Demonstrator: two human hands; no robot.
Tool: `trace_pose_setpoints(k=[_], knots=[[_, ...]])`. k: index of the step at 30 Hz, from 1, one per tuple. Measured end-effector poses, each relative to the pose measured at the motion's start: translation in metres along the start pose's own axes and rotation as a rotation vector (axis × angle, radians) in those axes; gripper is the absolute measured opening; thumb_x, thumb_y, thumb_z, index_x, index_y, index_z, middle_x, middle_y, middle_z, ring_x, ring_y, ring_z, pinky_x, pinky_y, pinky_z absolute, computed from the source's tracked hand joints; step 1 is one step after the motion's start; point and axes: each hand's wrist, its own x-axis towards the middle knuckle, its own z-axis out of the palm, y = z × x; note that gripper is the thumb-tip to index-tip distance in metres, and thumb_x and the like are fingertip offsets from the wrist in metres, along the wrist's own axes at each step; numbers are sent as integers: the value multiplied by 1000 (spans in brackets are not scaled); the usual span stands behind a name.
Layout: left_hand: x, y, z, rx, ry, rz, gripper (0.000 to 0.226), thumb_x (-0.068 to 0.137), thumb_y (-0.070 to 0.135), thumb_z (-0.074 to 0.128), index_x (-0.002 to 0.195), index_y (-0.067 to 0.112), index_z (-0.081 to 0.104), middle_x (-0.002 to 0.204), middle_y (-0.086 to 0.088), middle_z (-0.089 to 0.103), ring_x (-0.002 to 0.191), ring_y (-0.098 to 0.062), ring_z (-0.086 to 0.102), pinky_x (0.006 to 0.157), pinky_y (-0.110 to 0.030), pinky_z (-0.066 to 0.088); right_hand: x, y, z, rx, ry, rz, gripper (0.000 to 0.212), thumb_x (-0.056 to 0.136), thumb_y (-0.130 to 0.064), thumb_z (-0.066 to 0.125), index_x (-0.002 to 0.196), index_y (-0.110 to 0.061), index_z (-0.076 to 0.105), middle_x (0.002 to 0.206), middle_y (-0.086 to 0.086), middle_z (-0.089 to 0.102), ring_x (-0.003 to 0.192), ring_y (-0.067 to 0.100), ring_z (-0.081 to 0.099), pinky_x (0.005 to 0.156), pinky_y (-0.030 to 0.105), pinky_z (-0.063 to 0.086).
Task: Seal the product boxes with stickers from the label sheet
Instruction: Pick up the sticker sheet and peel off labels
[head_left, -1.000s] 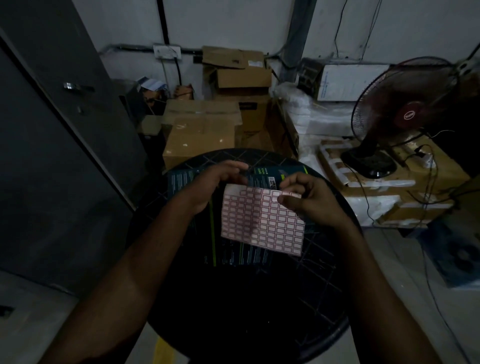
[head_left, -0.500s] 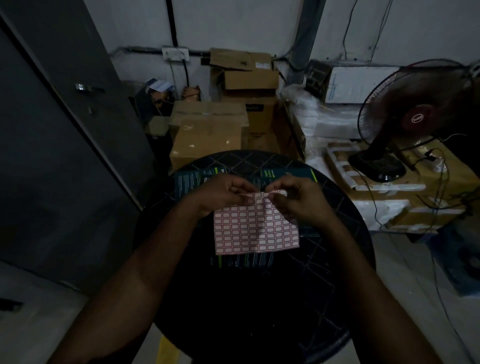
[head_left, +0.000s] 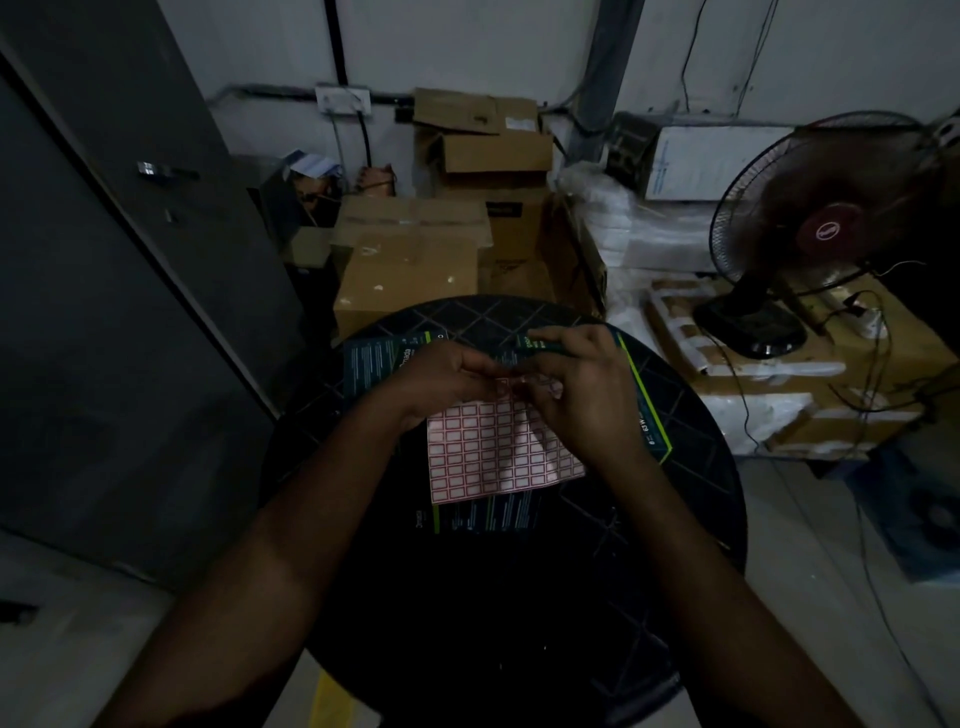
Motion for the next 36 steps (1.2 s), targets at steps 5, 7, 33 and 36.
trace_pose_setpoints(k=[5,7,33,36], knots=[[2,1,-1,-8,-2,1,25,82,0,73,106,7,75,97,-6,77,88,-14,72,85,-24,56,2,-2,1,7,12,11,19,74,-23,84,92,-26,78,126,-9,65,110,22,51,83,46,50],[3,1,-2,4,4,2,24,83,1,73,106,7,75,96,-6,77,87,-14,72,83,-24,56,2,-3,3,16,29,10,16,74,-20,83,89,-23,79,126,-8,66,109,22,52,82,45,51],[2,5,-5,19,-3,6,20,85,4,71,101,15,75,100,-3,76,91,-8,70,79,-16,51,4,-8,6,305,-71,301,5,81,-20,79,76,-19,77,146,0,52,130,24,42,99,35,41],[1,5,-4,23,-3,0,18,86,6,71,101,14,75,100,-4,76,93,-12,71,80,-19,51,4,-5,4,316,-80,310,9,85,-21,75,76,-24,74,146,1,50,131,21,42,99,35,40]])
